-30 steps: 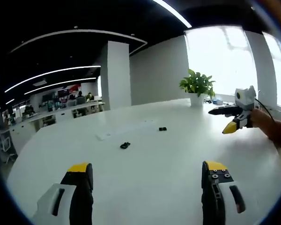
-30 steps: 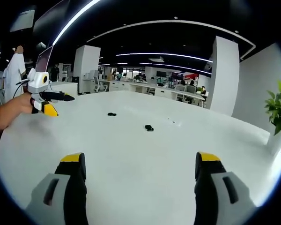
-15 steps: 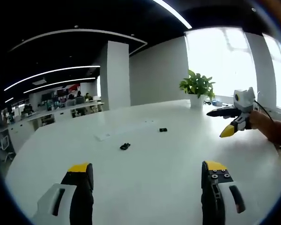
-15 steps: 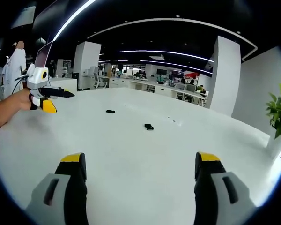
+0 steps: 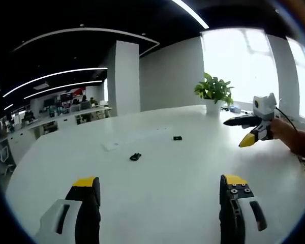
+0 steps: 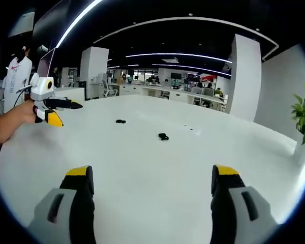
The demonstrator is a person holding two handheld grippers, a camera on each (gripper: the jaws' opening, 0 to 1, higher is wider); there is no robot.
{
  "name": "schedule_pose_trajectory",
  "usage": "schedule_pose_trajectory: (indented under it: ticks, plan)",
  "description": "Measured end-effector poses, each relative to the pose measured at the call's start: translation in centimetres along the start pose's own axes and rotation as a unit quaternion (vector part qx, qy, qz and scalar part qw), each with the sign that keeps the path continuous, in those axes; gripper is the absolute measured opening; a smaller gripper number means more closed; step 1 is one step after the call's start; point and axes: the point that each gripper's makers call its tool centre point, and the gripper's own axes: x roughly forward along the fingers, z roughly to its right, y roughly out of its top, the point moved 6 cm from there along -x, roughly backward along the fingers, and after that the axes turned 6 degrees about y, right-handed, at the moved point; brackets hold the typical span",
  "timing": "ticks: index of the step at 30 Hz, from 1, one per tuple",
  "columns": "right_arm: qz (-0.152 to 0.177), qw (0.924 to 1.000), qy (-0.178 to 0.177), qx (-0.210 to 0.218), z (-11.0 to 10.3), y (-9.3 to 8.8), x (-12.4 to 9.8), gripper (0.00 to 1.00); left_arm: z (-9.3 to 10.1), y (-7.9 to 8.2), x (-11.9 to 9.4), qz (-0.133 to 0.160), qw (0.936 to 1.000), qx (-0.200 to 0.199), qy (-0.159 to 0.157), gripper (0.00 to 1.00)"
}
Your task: Snap the two parts of the plastic buckle together until the buckle closes and remains connected.
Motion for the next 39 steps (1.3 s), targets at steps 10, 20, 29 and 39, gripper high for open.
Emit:
schedule_pose_trajectory:
  ticks: [10,20,29,39]
  plan:
    - [-0.003,1.0000,-0.001,0.002,0.4,0.3,0.5,0.96,-0.4,0.2,0.5,-0.002,1.0000,0.000,-0.003,0.99]
    - [0.000,1.0000,-0.005,0.003,0.9,0.1,0.5,0.96,-0.3,-0.1,0.6,-0.011,0.9999,0.006,-0.008,0.97]
    - [-0.004,0.9999,-0.010,0.003,0.9,0.1,0.8,0.97,-0.2,0.2,1.0,-0.012,0.9998,0.005,-0.012,0.98]
    - [-0.014,0.9999,-0.004,0.005,0.5,-0.1,1.2,0.96,-0.4,0.1,1.4,-0.014,0.9997,0.006,-0.017,0.98]
